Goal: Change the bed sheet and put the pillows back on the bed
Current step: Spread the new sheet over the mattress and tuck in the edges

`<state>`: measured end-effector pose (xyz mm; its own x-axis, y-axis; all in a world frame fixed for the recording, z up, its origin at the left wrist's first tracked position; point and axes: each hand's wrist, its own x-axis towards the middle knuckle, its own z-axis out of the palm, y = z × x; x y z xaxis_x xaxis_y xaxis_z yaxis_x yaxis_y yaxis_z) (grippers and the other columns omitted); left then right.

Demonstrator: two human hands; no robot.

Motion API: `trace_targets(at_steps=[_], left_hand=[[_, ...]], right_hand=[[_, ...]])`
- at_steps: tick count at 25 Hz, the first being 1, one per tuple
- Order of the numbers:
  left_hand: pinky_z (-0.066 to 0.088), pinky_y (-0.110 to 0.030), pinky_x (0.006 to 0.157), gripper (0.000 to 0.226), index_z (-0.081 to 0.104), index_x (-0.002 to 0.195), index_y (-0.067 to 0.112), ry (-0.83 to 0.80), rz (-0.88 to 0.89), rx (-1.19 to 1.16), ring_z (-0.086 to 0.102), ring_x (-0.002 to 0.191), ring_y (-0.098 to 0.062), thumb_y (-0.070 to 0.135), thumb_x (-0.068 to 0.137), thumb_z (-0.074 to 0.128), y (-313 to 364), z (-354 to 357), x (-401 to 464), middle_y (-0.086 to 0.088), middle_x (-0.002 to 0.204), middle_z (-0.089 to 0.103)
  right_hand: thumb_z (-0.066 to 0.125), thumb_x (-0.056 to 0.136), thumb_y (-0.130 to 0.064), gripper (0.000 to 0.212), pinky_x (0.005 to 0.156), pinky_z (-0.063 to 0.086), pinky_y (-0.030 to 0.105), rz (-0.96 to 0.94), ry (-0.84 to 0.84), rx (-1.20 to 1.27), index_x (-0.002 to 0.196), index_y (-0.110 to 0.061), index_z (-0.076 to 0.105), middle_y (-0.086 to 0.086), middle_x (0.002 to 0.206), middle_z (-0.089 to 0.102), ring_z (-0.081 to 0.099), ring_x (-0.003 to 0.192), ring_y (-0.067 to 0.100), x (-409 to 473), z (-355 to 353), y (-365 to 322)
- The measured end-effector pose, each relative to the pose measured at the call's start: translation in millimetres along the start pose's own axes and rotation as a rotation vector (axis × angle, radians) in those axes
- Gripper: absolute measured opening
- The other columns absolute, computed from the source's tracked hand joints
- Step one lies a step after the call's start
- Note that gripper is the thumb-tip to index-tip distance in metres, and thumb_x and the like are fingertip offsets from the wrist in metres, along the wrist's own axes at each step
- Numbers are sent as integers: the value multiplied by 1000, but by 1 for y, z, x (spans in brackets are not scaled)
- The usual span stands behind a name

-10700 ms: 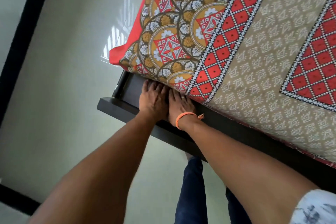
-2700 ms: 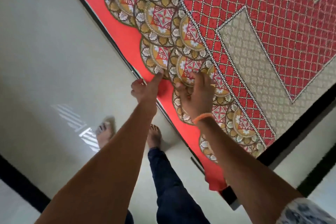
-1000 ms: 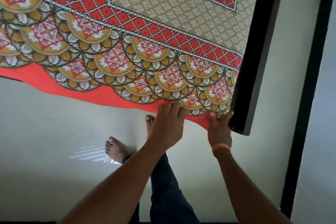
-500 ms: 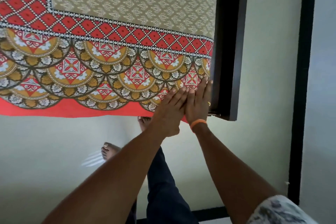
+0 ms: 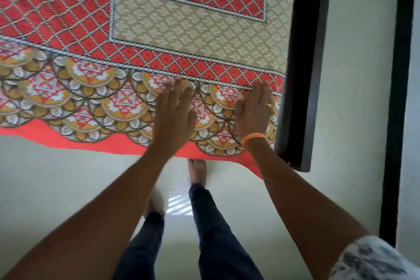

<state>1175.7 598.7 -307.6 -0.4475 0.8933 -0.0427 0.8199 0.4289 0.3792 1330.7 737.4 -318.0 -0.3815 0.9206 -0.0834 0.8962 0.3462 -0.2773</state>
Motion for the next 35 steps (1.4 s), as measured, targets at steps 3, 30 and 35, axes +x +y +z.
trace_targets(at_steps=[3,30,35], left_hand=[[13,-55,120,69,26,155,10,-118,-128,210,13,150,-39,49,99,33,-97,-11,-17,-20,162,14],[59,-46,82,20,70,84,13,382,-1513,-1818,70,84,-25,29,81,81,-305,-96,-126,-5,88,75],[47,-33,63,35,71,63,20,239,-1758,-1373,52,56,-23,49,83,71,-315,-70,-194,7,49,57]], right_hand=[[24,96,-52,75,117,6,59,-236,-206,-204,154,-4,19,21,162,8,7,150,36,-6,44,-90],[15,96,-62,80,116,8,64,-455,-142,-296,155,-9,11,16,163,8,4,151,32,-90,166,-393],[27,96,-63,83,113,4,68,-982,-187,-418,156,-8,11,19,162,4,4,150,39,-143,174,-400]])
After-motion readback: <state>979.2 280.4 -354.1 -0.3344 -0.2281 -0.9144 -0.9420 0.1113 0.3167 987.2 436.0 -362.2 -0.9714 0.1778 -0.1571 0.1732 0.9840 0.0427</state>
